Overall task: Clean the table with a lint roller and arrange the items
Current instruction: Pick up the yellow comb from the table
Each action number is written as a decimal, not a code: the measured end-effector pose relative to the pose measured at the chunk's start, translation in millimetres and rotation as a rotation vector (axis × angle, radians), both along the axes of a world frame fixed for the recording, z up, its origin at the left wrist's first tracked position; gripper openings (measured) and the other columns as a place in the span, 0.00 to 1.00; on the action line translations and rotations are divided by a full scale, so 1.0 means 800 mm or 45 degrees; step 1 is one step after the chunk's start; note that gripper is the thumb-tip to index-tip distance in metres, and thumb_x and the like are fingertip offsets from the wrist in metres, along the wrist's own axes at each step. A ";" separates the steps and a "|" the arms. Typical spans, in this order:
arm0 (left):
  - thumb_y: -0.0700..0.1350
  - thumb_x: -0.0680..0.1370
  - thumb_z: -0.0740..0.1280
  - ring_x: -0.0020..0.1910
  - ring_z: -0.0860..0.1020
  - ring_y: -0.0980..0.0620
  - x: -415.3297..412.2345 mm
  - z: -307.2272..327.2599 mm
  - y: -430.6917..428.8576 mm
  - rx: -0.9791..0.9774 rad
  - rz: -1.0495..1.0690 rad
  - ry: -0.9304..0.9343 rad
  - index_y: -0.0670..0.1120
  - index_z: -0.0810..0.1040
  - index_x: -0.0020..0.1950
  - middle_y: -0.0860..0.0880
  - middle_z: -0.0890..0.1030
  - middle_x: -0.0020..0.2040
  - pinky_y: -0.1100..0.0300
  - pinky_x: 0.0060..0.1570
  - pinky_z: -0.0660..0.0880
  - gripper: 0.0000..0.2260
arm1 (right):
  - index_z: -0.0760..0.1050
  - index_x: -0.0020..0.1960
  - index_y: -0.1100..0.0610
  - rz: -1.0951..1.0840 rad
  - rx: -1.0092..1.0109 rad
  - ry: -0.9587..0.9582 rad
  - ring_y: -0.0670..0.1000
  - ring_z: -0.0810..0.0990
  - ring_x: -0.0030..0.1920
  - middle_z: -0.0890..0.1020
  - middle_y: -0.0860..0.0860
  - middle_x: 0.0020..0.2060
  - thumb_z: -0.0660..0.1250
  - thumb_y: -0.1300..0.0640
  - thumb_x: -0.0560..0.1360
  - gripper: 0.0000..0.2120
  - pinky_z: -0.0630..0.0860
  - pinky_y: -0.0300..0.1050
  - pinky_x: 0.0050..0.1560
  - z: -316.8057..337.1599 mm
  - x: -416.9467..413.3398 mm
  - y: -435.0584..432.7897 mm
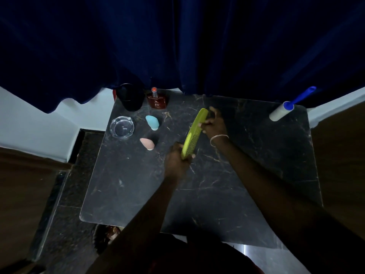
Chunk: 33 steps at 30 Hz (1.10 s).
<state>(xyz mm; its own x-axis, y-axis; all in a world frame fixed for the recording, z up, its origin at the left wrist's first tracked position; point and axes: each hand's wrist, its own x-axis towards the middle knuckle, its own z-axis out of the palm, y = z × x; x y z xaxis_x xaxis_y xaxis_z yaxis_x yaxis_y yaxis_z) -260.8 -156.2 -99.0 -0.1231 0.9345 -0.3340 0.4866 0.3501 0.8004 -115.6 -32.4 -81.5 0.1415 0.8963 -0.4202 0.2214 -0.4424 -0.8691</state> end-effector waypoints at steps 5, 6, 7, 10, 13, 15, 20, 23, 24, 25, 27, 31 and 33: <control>0.48 0.78 0.74 0.56 0.79 0.43 -0.002 -0.018 0.026 -0.023 0.038 0.247 0.42 0.77 0.65 0.42 0.76 0.62 0.57 0.51 0.74 0.19 | 0.66 0.73 0.60 0.085 -0.042 -0.088 0.58 0.80 0.50 0.75 0.49 0.35 0.73 0.72 0.70 0.35 0.78 0.65 0.58 -0.036 -0.033 0.043; 0.49 0.79 0.73 0.56 0.79 0.43 -0.003 -0.022 0.030 -0.031 0.034 0.275 0.42 0.77 0.66 0.42 0.75 0.63 0.57 0.52 0.74 0.19 | 0.66 0.73 0.60 0.101 -0.039 -0.118 0.60 0.81 0.51 0.77 0.49 0.36 0.74 0.72 0.70 0.35 0.78 0.64 0.58 -0.040 -0.038 0.049; 0.50 0.80 0.72 0.57 0.79 0.43 -0.004 -0.028 0.036 -0.039 0.028 0.297 0.41 0.78 0.66 0.42 0.75 0.64 0.55 0.53 0.75 0.19 | 0.66 0.74 0.60 0.126 -0.033 -0.156 0.62 0.82 0.53 0.79 0.52 0.38 0.74 0.71 0.70 0.35 0.79 0.62 0.59 -0.045 -0.043 0.057; 0.49 0.80 0.70 0.57 0.80 0.43 -0.009 -0.042 0.051 -0.043 0.034 0.331 0.41 0.77 0.66 0.42 0.75 0.65 0.51 0.56 0.78 0.18 | 0.65 0.75 0.58 0.198 -0.029 -0.263 0.61 0.83 0.55 0.84 0.61 0.51 0.75 0.68 0.70 0.37 0.80 0.50 0.54 -0.062 -0.054 0.075; 0.49 0.81 0.69 0.57 0.80 0.44 -0.013 -0.055 0.061 -0.061 0.022 0.356 0.41 0.77 0.67 0.42 0.75 0.66 0.53 0.53 0.78 0.18 | 0.63 0.77 0.58 0.252 -0.063 -0.268 0.62 0.83 0.55 0.83 0.63 0.53 0.75 0.67 0.71 0.38 0.81 0.53 0.55 -0.079 -0.062 0.090; 0.48 0.82 0.69 0.55 0.79 0.46 -0.015 -0.061 0.065 -0.080 0.023 0.370 0.41 0.77 0.67 0.42 0.74 0.67 0.57 0.49 0.75 0.17 | 0.63 0.77 0.58 0.298 -0.085 -0.304 0.61 0.83 0.55 0.83 0.59 0.50 0.75 0.67 0.71 0.38 0.79 0.58 0.59 -0.091 -0.066 0.099; 0.50 0.83 0.68 0.60 0.78 0.46 -0.016 -0.069 0.071 -0.098 0.008 0.398 0.41 0.76 0.70 0.42 0.73 0.68 0.52 0.59 0.78 0.19 | 0.62 0.78 0.60 0.361 -0.077 -0.354 0.53 0.79 0.48 0.78 0.51 0.39 0.73 0.67 0.72 0.38 0.78 0.52 0.60 -0.101 -0.072 0.107; 0.52 0.82 0.68 0.65 0.75 0.44 -0.017 -0.069 0.070 -0.084 -0.034 0.438 0.42 0.75 0.71 0.41 0.72 0.70 0.48 0.65 0.77 0.21 | 0.61 0.78 0.60 0.396 -0.034 -0.410 0.58 0.81 0.58 0.82 0.58 0.51 0.72 0.67 0.73 0.37 0.75 0.51 0.65 -0.099 -0.072 0.101; 0.53 0.82 0.68 0.67 0.75 0.43 -0.018 -0.069 0.069 -0.083 -0.055 0.436 0.42 0.74 0.73 0.41 0.71 0.72 0.48 0.66 0.76 0.23 | 0.60 0.78 0.59 0.391 -0.023 -0.424 0.58 0.80 0.60 0.82 0.59 0.53 0.72 0.66 0.73 0.37 0.75 0.51 0.66 -0.099 -0.071 0.097; 0.54 0.82 0.68 0.68 0.74 0.43 -0.019 -0.066 0.067 -0.084 -0.077 0.430 0.42 0.72 0.75 0.41 0.69 0.73 0.47 0.68 0.76 0.25 | 0.60 0.79 0.59 0.375 -0.027 -0.431 0.59 0.80 0.61 0.82 0.59 0.53 0.72 0.66 0.73 0.38 0.75 0.51 0.66 -0.096 -0.069 0.092; 0.55 0.83 0.67 0.69 0.73 0.42 -0.023 -0.062 0.061 -0.067 -0.103 0.419 0.42 0.71 0.76 0.41 0.69 0.73 0.47 0.68 0.75 0.26 | 0.60 0.79 0.57 0.344 -0.027 -0.410 0.58 0.80 0.59 0.79 0.55 0.50 0.73 0.65 0.73 0.38 0.75 0.53 0.66 -0.092 -0.063 0.077; 0.57 0.85 0.61 0.64 0.75 0.43 -0.027 -0.047 0.037 0.006 -0.183 0.451 0.43 0.74 0.73 0.42 0.72 0.70 0.49 0.64 0.76 0.22 | 0.59 0.79 0.54 0.282 0.035 -0.375 0.56 0.80 0.58 0.80 0.55 0.56 0.71 0.63 0.75 0.37 0.76 0.52 0.64 -0.080 -0.041 0.025; 0.58 0.85 0.59 0.62 0.76 0.44 -0.028 -0.040 0.021 0.067 -0.264 0.506 0.44 0.74 0.72 0.43 0.73 0.68 0.49 0.61 0.77 0.22 | 0.59 0.79 0.51 0.285 0.097 -0.400 0.56 0.81 0.59 0.78 0.55 0.62 0.69 0.63 0.76 0.35 0.77 0.53 0.64 -0.072 -0.026 -0.008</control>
